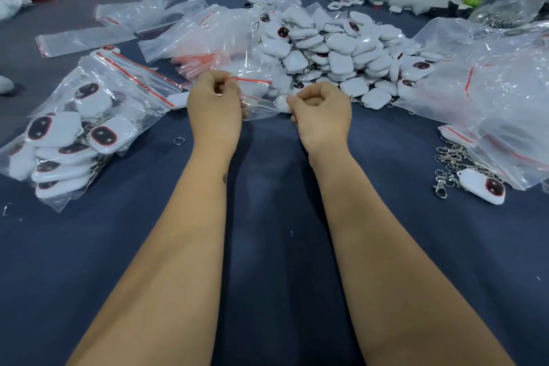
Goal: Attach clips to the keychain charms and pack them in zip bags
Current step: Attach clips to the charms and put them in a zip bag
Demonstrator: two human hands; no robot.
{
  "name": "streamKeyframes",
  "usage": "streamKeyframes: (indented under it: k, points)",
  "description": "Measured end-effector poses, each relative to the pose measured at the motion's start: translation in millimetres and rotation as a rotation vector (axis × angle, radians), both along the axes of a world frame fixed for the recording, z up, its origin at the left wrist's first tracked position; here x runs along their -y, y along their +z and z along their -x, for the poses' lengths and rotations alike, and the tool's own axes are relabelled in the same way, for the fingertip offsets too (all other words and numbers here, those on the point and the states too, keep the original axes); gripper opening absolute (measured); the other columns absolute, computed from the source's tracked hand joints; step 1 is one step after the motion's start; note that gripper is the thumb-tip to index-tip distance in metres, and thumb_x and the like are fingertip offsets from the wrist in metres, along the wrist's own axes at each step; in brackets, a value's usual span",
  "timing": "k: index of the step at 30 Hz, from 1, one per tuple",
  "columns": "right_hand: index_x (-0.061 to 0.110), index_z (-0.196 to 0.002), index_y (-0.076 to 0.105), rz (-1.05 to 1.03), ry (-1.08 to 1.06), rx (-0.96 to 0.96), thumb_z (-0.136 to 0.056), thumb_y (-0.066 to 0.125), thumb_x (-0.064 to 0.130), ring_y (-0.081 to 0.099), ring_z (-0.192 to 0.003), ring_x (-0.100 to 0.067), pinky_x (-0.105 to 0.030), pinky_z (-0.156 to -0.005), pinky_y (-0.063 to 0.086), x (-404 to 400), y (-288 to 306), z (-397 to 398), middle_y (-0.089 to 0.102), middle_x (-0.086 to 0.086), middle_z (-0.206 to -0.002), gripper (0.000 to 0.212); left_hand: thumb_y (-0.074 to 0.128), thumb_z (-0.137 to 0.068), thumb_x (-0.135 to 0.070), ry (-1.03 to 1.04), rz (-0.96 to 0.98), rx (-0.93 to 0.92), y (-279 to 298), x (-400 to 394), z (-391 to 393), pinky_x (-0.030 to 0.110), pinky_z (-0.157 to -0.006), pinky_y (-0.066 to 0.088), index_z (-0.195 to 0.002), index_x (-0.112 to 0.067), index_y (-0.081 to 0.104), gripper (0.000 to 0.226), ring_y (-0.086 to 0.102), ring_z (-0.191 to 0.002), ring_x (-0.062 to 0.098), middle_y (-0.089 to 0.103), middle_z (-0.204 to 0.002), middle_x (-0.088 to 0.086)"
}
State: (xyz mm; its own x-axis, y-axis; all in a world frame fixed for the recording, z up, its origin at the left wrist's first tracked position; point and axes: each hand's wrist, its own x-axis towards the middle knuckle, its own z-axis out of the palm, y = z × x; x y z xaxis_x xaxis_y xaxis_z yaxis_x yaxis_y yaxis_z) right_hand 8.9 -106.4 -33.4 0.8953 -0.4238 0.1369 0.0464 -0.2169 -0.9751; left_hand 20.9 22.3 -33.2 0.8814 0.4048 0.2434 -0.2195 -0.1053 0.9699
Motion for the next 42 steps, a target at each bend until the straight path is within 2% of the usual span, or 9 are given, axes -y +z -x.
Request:
streamKeyframes:
  k: [4, 7, 13, 20, 25, 30, 33, 36, 42]
  points:
    - [0.021, -0.088, 0.064, -0.007, 0.166, 0.064, -0.087, 0.070, 0.021, 0.068, -0.084, -0.021, -0.028, -0.077, 0.056, -9, 2, 5, 0.068, -0.002, -0.085, 0.007, 0.053, -0.092, -0.020, 0.079, -0.220, -0.007, -3, -5, -3, 0.027, -0.069, 0.040, -0.081, -0.022, 0.057, 0.012, 0.051, -0.073, 0.018, 0.053, -0.070, -0.010]
    - [0.022, -0.095, 0.064, 0.012, 0.119, 0.073, -0.095, 0.058, 0.021, 0.060, -0.081, -0.005, -0.016, -0.075, 0.048, -7, 2, 5, 0.063, 0.011, -0.087, 0.006, 0.050, -0.092, -0.017, 0.199, -0.075, -0.045, 1, -15, -4, 0.023, -0.066, 0.037, -0.073, -0.024, 0.051, 0.021, 0.043, -0.065, 0.008, 0.045, -0.067, -0.012]
    - [0.016, -0.124, 0.062, 0.539, 0.103, -0.075, -0.087, 0.045, 0.006, 0.051, -0.115, -0.027, -0.038, -0.097, 0.044, -1, -3, 1, 0.062, -0.002, -0.121, 0.042, 0.040, -0.094, -0.013, 0.524, -0.221, 0.570, 19, -25, 9, 0.018, -0.071, 0.036, -0.099, -0.018, 0.050, 0.012, 0.042, -0.075, 0.010, 0.046, -0.088, -0.004]
    - [0.018, -0.112, 0.062, 0.833, 0.020, -0.237, -0.088, 0.053, 0.027, 0.040, -0.115, -0.030, -0.035, -0.090, 0.027, -1, -6, -2, 0.052, -0.005, -0.121, 0.027, 0.053, -0.090, -0.021, -0.014, -0.679, -0.014, -9, -2, 3, 0.024, -0.055, 0.031, -0.105, -0.027, 0.060, 0.018, 0.053, -0.079, 0.016, 0.054, -0.073, -0.011]
    - [0.020, -0.120, 0.061, 0.829, 0.003, -0.263, -0.093, 0.054, 0.045, 0.038, -0.121, -0.029, -0.039, -0.101, 0.026, -1, -8, -3, 0.052, -0.005, -0.124, 0.037, 0.051, -0.084, -0.008, -0.012, -0.613, 0.001, -13, -4, 1, 0.031, -0.055, 0.030, -0.095, -0.020, 0.041, 0.019, 0.046, -0.064, 0.014, 0.048, -0.070, -0.010]
    - [0.020, -0.114, 0.051, 0.566, 0.045, -0.128, -0.085, 0.064, 0.020, 0.051, -0.109, -0.021, -0.033, -0.099, 0.032, -1, -8, -1, 0.063, 0.007, -0.103, 0.031, 0.043, -0.079, 0.000, -0.101, -0.669, -0.079, -12, -5, 1, 0.032, -0.067, 0.042, -0.081, -0.024, 0.055, 0.027, 0.051, -0.077, 0.020, 0.054, -0.075, -0.010]
    - [0.020, -0.100, 0.058, 0.175, 0.061, 0.012, -0.084, 0.067, 0.014, 0.061, -0.087, -0.005, -0.027, -0.084, 0.050, -3, -4, 3, 0.064, 0.011, -0.088, 0.019, 0.048, -0.083, -0.006, -0.119, -0.672, -0.113, -12, -3, 1, 0.029, -0.077, 0.047, -0.099, -0.024, 0.067, 0.031, 0.058, -0.088, 0.017, 0.063, -0.095, -0.006]
    - [0.021, -0.087, 0.063, -0.117, 0.094, 0.127, -0.083, 0.069, 0.009, 0.057, -0.068, 0.002, -0.014, -0.065, 0.047, -7, 1, 6, 0.064, 0.011, -0.077, 0.014, 0.056, -0.084, -0.013, -0.136, -0.708, -0.113, -12, -2, 0, 0.029, -0.079, 0.045, -0.118, -0.021, 0.066, 0.037, 0.056, -0.089, 0.018, 0.062, -0.100, -0.003]
    - [0.020, -0.098, 0.064, -0.415, 0.321, 0.154, -0.095, 0.060, 0.009, 0.064, -0.073, -0.016, -0.032, -0.067, 0.056, -14, 6, 9, 0.069, 0.002, -0.076, 0.013, 0.061, -0.084, -0.014, -0.151, -0.700, -0.082, -12, -2, -1, 0.026, -0.073, 0.040, -0.115, -0.022, 0.066, 0.033, 0.053, -0.083, 0.015, 0.061, -0.093, -0.005]
